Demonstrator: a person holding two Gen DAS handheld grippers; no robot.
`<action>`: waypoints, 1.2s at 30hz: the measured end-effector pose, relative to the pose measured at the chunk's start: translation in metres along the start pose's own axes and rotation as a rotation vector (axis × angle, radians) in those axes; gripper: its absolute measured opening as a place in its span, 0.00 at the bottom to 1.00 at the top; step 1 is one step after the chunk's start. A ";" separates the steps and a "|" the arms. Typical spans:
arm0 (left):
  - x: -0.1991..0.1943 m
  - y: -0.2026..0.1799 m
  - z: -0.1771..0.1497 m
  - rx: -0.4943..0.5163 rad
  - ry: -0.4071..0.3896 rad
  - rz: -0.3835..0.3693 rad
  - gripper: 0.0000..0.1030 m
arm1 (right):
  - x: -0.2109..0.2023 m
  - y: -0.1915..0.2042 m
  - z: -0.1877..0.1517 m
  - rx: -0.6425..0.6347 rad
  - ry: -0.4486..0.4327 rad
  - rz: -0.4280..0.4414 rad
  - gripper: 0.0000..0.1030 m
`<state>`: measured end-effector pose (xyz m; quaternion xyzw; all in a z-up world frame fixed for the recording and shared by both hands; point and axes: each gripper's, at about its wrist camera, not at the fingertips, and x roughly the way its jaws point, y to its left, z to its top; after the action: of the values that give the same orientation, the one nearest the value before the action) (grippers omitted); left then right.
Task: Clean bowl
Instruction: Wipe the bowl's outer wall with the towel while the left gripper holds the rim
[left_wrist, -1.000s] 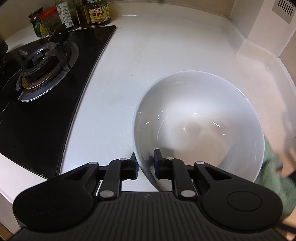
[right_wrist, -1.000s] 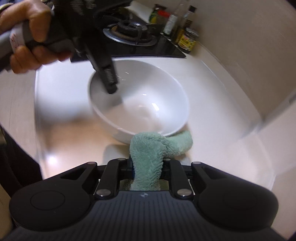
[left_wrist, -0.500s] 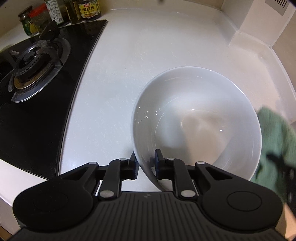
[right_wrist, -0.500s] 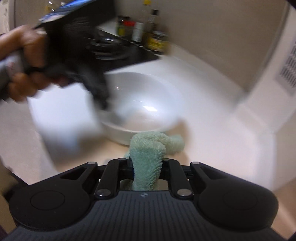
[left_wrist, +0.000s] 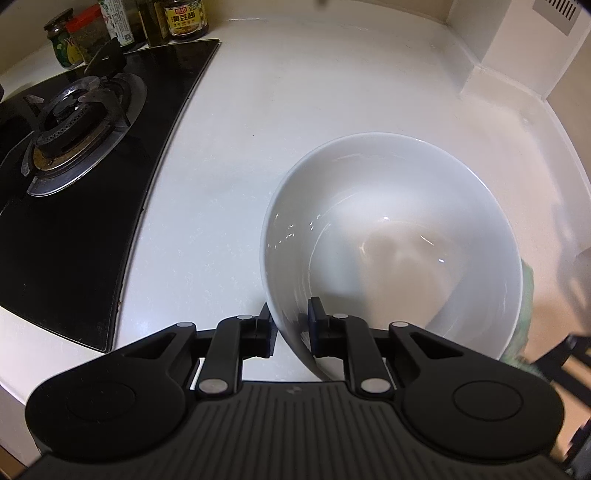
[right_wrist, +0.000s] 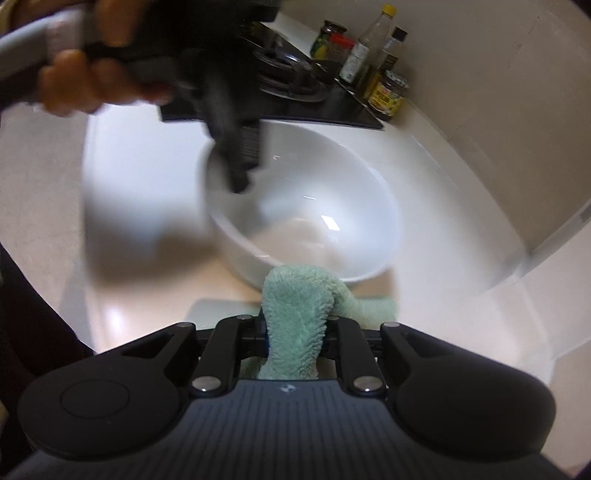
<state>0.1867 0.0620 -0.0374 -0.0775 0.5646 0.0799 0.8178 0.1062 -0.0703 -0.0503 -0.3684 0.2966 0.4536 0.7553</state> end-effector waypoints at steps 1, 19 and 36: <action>0.000 0.000 0.000 0.001 0.000 0.001 0.18 | 0.001 0.008 0.002 0.021 -0.002 -0.003 0.11; 0.003 0.010 0.009 0.025 0.062 -0.076 0.20 | 0.002 0.040 0.032 0.158 -0.276 0.059 0.07; 0.005 0.025 0.012 0.003 0.110 -0.108 0.13 | 0.009 -0.041 -0.024 0.236 -0.130 -0.128 0.08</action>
<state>0.1934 0.0896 -0.0386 -0.1111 0.6036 0.0304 0.7890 0.1447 -0.0990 -0.0585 -0.2653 0.2743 0.3895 0.8382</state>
